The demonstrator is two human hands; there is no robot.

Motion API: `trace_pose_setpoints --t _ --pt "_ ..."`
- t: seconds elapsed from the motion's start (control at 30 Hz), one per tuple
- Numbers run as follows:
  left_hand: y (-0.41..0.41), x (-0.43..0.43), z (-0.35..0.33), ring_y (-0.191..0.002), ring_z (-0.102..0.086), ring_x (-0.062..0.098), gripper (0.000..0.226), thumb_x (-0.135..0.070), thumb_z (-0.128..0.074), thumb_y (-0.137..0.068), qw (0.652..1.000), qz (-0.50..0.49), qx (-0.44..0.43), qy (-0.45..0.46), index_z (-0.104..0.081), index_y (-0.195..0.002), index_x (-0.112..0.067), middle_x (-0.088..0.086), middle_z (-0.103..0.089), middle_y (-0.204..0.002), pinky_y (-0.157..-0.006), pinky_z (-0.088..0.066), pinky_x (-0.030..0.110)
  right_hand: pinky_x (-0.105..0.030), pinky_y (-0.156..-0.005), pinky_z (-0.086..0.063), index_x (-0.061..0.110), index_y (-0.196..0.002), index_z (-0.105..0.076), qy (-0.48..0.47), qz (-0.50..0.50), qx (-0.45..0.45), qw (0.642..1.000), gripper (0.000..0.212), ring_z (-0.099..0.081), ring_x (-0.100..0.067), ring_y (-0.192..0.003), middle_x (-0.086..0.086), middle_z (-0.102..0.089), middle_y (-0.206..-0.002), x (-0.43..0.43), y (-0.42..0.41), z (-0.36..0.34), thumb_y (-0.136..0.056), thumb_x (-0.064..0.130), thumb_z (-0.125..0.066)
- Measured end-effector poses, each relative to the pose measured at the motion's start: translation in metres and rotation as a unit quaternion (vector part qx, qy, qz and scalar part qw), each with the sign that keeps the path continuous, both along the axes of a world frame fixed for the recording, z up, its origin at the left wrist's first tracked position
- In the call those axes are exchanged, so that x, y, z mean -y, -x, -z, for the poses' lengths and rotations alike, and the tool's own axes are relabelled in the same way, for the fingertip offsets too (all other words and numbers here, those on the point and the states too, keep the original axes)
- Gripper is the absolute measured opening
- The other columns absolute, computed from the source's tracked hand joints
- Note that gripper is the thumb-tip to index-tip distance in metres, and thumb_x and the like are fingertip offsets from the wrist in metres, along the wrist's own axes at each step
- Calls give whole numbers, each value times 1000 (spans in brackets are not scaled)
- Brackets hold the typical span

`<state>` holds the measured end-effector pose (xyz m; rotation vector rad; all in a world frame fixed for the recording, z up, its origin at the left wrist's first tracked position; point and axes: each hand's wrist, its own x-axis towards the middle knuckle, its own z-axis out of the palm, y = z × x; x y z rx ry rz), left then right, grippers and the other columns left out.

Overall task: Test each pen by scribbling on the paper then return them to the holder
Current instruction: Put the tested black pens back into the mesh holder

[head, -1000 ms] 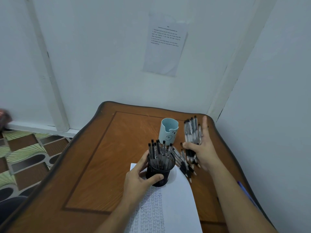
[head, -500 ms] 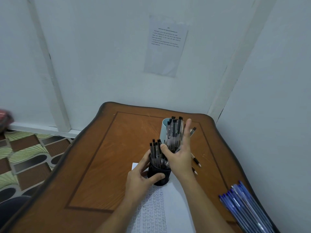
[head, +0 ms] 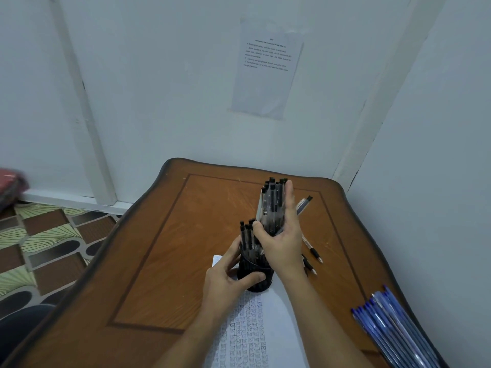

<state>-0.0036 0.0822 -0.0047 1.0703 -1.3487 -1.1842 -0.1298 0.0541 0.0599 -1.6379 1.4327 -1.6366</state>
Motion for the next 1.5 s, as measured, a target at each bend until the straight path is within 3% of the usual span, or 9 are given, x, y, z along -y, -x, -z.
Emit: trace_pose_setpoints --t 0.13,0.23,0.43,0.63,0.87,1.0,1.17,1.37,1.5 --pt "0 0 -1 -105 -63 -3 86 -8 -86 -69 1000 -1 4 5 -47 -135 -47 -25 -66 -117 -79 -50 15 -28 -100 -46 62 -148 -8 -16 25 -53 998 98 -53 -4 -120 51 -39 -127 0 -6 2 -86 20 -72" --pt "-1 0 -1 -104 -63 -5 86 -9 -86 -69 1000 0 7 9 -47 -135 -47 -27 -65 -116 -79 -50 14 -54 -100 -46 66 -146 -3 -15 40 -70 997 93 -55 -29 -114 17 -54 -135 -1 -9 4 -81 41 -64" --pt "-2 0 -2 -105 -63 -3 87 -8 -85 -69 1000 5 4 10 -47 -137 -45 -23 -66 -116 -81 -50 13 -34 -98 -31 79 -133 8 14 57 -105 993 96 -30 1 -108 51 -26 -127 -6 -6 15 -81 38 -62" --pt "-1 0 -3 -105 -65 1 86 -7 -85 -69 1000 7 0 12 -47 -138 -42 -22 -67 -117 -84 -52 18 -19 -94 -24 78 -133 10 9 39 -117 992 95 -22 23 -114 41 -25 -140 -9 -2 22 -82 40 -61" --pt "-1 -1 -2 -106 -64 -1 87 -5 -85 -69 1000 4 -5 7 -48 -138 -42 -23 -66 -119 -81 -51 14 -47 -115 -26 67 -144 7 7 15 -144 989 100 -23 -9 -141 46 -13 -147 -9 2 22 -84 31 -65" --pt "0 -1 -3 -105 -63 -3 86 -5 -85 -69 1000 4 -4 9 -48 -137 -42 -24 -66 -117 -80 -50 14 -30 -112 -28 56 -151 -4 23 4 -138 990 103 -24 7 -139 42 -18 -146 -6 8 28 -79 20 -68" --pt "-1 -1 -3 -106 -64 0 85 -5 -84 -70 1000 6 -4 10 -47 -138 -41 -22 -66 -118 -82 -52 17 -47 -110 -41 55 -147 -18 49 -3 -140 989 95 -43 -15 -134 5 -45 -143 -2 12 29 -73 24 -70" --pt "-1 1 1 -103 -66 1 88 -7 -86 -67 1000 3 -11 -7 -48 -137 -45 -20 -67 -118 -79 -52 16 -26 -101 -46 47 -137 -34 68 -13 -109 992 69 -48 0 -126 36 -42 -131 0 19 20 -78 41 -70" --pt "0 1 2 -107 -65 2 87 -9 -87 -67 1000 -1 -11 -4 -48 -136 -46 -17 -68 -117 -85 -54 22 -17 -99 -37 58 -137 -30 43 -32 -159 986 60 -42 3 -127 19 -45 -134 -2 25 17 -85 56 -60"
